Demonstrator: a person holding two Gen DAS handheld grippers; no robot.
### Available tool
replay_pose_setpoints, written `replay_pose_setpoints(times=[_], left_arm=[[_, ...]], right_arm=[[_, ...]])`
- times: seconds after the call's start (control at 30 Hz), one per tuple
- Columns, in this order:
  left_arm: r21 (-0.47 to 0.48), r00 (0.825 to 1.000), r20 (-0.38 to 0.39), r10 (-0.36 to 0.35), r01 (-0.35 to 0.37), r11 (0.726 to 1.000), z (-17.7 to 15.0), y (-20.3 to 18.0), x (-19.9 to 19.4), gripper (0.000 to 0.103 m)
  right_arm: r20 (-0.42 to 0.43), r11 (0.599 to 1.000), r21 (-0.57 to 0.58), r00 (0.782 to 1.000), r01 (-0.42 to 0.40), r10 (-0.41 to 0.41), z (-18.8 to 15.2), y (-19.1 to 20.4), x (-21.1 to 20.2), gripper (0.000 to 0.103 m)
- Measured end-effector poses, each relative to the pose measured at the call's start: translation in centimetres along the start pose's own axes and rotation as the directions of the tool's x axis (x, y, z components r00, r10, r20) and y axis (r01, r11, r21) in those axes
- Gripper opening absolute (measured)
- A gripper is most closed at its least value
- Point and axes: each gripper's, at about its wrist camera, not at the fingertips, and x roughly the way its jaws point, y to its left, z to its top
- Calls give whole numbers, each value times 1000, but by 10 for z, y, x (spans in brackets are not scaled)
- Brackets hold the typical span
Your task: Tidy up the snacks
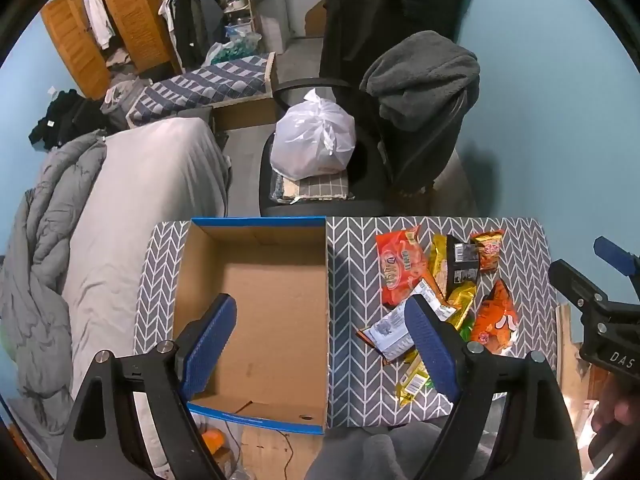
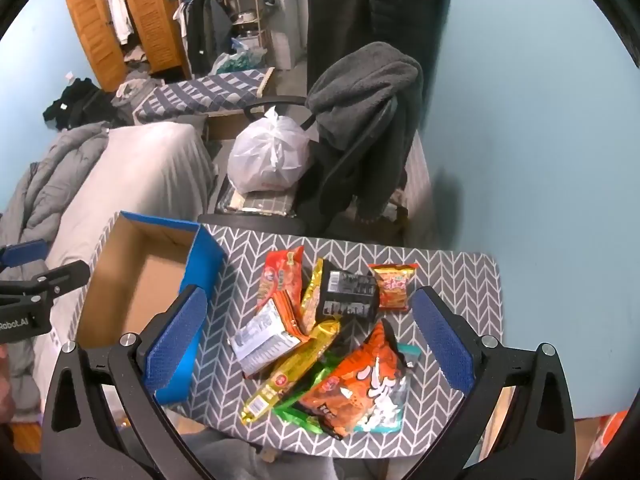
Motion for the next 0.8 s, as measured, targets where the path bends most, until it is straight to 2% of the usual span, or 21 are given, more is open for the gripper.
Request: replay_pose_setpoints(times=[0.8], left_arm=[[16, 1000, -5, -9, 9, 1000, 7, -10, 1, 88]], right_arm=[[-7, 1000, 3, 1000, -10, 10, -6, -2, 1, 101]])
